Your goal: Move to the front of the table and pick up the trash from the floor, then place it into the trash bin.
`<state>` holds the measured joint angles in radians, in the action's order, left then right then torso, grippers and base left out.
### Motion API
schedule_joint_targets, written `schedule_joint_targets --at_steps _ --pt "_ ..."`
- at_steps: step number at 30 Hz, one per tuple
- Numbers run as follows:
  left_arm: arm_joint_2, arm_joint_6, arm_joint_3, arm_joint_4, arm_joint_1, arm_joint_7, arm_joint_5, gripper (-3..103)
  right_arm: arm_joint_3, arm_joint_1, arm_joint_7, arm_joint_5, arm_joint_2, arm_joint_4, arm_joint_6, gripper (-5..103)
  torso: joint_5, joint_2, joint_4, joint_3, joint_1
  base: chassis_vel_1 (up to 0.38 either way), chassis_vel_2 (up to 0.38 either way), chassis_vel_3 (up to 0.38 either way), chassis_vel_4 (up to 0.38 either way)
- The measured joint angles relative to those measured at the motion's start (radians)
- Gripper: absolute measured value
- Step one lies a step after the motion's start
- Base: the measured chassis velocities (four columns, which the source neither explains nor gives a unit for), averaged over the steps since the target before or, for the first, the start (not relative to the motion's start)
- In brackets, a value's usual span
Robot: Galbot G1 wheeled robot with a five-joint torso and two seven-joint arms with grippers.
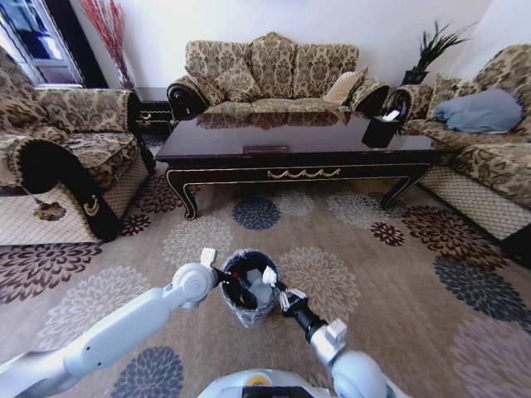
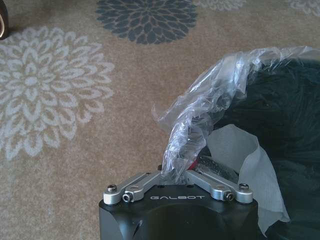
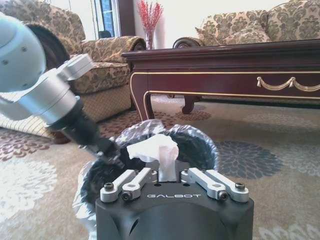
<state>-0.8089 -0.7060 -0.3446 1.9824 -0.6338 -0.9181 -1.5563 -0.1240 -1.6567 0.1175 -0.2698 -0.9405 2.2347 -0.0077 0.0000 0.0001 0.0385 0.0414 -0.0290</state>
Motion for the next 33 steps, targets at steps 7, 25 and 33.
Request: schedule_joint_targets --at_steps 7,25,33 --pt "-0.016 0.000 -0.006 0.003 -0.009 -0.006 0.008 0 -0.029 -0.044 -0.028 0.024 0.005 0.007 0.006 47 0.0000 0.000 -0.0001 0.000 0.000 0.000 0.000 0.000 0.000" --pt "-0.007 -0.001 0.042 0.019 -0.057 0.001 0.021 0 -0.057 -0.001 -0.020 0.017 0.001 -0.047 0.014 100 0.0000 0.000 0.0001 0.000 0.000 0.000 0.000 0.000 0.000" --pt "0.071 0.003 0.191 0.020 -0.140 0.025 0.052 0 -0.161 -0.018 0.014 -0.088 -0.030 -0.022 0.015 100 -0.0001 0.000 -0.0003 0.000 0.000 0.000 0.000 0.000 0.000"
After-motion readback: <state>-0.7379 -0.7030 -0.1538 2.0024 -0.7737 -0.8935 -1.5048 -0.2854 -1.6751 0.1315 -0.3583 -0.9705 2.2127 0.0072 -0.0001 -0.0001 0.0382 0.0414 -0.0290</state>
